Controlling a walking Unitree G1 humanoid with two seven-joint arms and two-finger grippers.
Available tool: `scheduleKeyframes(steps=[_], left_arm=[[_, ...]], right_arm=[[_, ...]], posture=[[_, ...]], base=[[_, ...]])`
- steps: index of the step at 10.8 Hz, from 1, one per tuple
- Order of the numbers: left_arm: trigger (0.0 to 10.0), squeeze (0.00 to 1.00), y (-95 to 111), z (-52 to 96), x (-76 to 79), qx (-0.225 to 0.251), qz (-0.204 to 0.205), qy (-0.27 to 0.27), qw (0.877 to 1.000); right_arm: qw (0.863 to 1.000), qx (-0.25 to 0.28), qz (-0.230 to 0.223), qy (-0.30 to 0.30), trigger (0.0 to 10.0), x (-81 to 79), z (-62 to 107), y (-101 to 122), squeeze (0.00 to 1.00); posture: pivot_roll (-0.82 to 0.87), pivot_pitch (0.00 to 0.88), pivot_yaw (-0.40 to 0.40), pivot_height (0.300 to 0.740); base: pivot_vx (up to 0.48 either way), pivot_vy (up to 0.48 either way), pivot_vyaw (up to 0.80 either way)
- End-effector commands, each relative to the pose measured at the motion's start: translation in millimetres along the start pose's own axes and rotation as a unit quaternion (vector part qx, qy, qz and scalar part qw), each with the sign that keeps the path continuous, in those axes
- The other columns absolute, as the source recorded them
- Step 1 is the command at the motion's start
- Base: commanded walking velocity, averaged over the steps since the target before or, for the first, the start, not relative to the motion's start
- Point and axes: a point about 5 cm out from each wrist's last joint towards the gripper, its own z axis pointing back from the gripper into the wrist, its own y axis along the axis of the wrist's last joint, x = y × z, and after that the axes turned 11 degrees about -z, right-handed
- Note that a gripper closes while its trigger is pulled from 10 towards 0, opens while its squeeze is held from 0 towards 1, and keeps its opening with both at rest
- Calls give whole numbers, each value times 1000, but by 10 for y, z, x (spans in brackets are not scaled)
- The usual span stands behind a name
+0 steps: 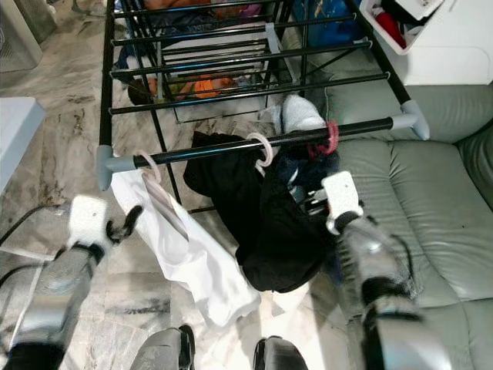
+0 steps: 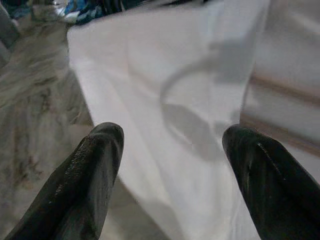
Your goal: Hang hanger
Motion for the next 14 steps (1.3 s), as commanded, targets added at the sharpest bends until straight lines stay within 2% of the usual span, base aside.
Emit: scheduleKeyframes(steps=[1,4,6,7,9,10,11,12,13,14], left_arm=[[10000,0,-30,-16,-69,-5,-1,12,1000],[10000,0,-64,-16,-8,-4,3,9,1000],[10000,0,-65,-33,51,-2,7,4,1000],[10000,0,-65,-34,51,-1,6,4,1000],[10000,0,-106,-6,32,-13,-9,8,1000],[10000,0,-122,15,18,-13,-8,7,1000],[10000,0,-129,18,8,-14,-6,8,1000],[10000,0,-123,7,17,-12,-7,8,1000],[10000,0,-104,-15,50,-9,-6,5,1000],[10000,0,-88,-20,71,-6,-6,3,1000]], right_arm=[[998,47,13,-38,0,23,12,109,0],[988,99,53,-105,0,29,120,187,0],[974,125,78,-174,0,108,202,276,0],[971,128,78,-185,0,124,225,291,0],[968,122,35,-215,0,100,474,189,0],[973,88,22,-212,2784,-1,671,19,0],[974,34,6,-222,10000,-57,887,-196,0],[973,0,-13,-231,10000,-66,979,-294,0],[973,-60,-42,-220,10000,-124,1047,-423,0],[969,-73,-59,-227,10000,-123,1067,-449,0]], posture=[[-12,71,-2,740],[-21,66,-4,740],[-32,66,-9,740],[-32,66,-9,740],[-30,70,-9,740],[-38,73,-7,740],[-48,77,-5,740],[-48,77,-5,740],[-54,80,-2,740],[-61,81,-2,740]], base=[[0,0,0],[0,0,0],[0,0,0],[0,0,0],[0,0,0],[0,0,0],[0,0,0],[0,0,0],[0,0,0],[0,0,0]])
